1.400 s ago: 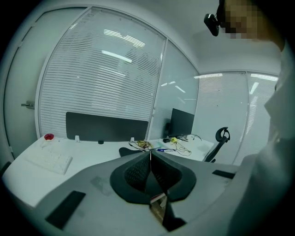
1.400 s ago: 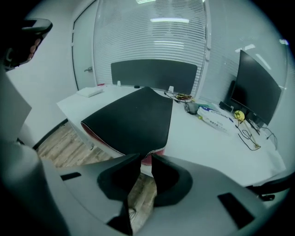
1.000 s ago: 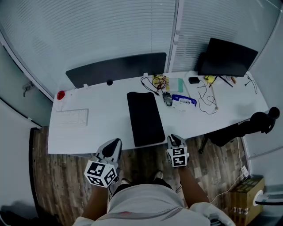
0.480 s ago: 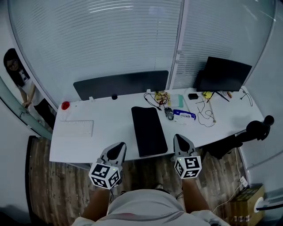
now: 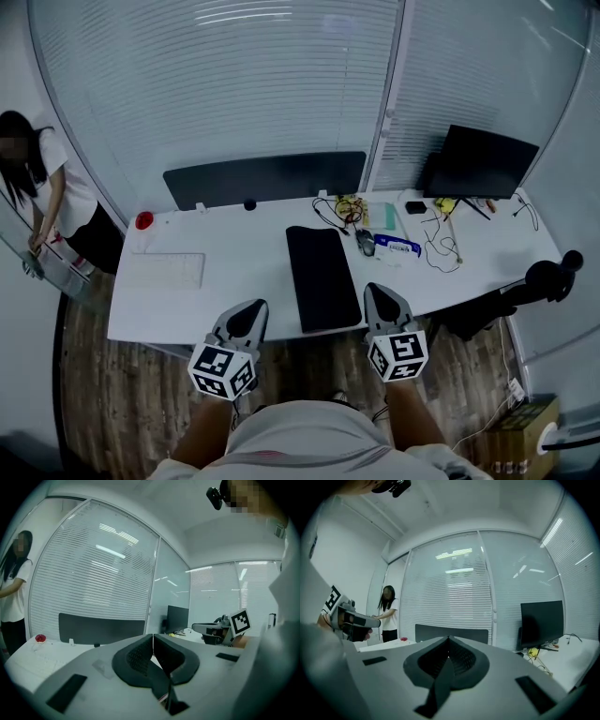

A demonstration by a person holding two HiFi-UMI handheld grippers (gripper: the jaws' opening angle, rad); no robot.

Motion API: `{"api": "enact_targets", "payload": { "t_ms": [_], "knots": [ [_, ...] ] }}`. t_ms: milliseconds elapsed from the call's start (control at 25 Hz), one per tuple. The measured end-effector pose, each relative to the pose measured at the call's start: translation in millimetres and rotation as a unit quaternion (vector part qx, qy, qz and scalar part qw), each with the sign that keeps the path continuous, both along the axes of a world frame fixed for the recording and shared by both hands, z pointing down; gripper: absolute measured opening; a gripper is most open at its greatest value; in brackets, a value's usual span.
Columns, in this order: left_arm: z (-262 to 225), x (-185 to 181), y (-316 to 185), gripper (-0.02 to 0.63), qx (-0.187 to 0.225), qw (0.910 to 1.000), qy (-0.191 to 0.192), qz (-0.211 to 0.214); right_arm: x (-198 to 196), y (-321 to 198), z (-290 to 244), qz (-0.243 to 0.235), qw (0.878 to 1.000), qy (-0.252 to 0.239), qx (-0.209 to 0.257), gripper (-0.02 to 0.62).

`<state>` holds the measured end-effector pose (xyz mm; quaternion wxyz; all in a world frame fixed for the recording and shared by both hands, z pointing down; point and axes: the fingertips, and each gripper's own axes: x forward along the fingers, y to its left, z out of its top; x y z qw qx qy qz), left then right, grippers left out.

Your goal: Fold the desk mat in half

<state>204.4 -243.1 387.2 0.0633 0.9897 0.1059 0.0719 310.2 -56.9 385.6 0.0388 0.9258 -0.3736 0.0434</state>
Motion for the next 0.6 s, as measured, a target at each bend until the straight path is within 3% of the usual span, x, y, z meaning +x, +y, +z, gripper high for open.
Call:
{"api": "enact_targets", "payload": {
  "t_ms": [600],
  "knots": [
    [1.3, 4.3, -1.7, 0.017, -0.004, 1.0, 0.0, -0.007, 6.6, -6.2, 1.9, -0.01, 1.0, 0.0, -0.01, 0.051]
  ]
}}
